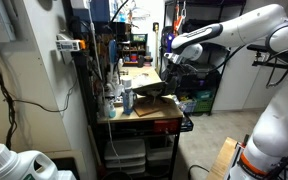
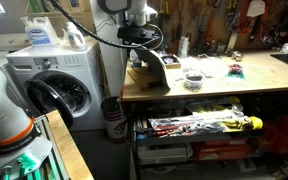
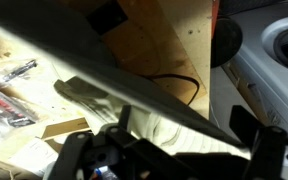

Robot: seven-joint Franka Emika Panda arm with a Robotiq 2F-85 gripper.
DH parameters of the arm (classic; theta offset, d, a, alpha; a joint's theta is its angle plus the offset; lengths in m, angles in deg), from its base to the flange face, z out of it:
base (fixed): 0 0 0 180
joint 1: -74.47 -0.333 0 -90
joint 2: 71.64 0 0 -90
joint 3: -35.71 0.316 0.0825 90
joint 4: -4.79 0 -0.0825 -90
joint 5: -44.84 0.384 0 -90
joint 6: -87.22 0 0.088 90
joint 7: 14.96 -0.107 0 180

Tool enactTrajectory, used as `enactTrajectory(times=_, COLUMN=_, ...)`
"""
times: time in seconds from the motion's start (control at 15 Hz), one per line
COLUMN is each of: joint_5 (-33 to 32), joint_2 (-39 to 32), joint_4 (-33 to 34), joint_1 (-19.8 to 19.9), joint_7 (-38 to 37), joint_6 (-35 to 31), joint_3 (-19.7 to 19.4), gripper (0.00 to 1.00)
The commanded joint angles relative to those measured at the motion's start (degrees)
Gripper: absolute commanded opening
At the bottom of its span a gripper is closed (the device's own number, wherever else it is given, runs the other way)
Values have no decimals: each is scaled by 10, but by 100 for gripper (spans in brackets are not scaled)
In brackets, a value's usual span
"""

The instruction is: Turn over the hat on the table

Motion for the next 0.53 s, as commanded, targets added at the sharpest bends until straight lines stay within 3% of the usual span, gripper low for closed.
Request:
enactTrajectory(times=0.0, joint_5=-47, joint_2=25, joint_4=-13, joint_1=3, joint_7=-25, joint_6=-20, joint_3=8, gripper=100)
enactTrajectory(times=0.47, joint_5=-108, joint_2=51, joint_4=-22, joint_1=-1, joint_7=-48, joint_6=-50, joint_3=13, gripper=100)
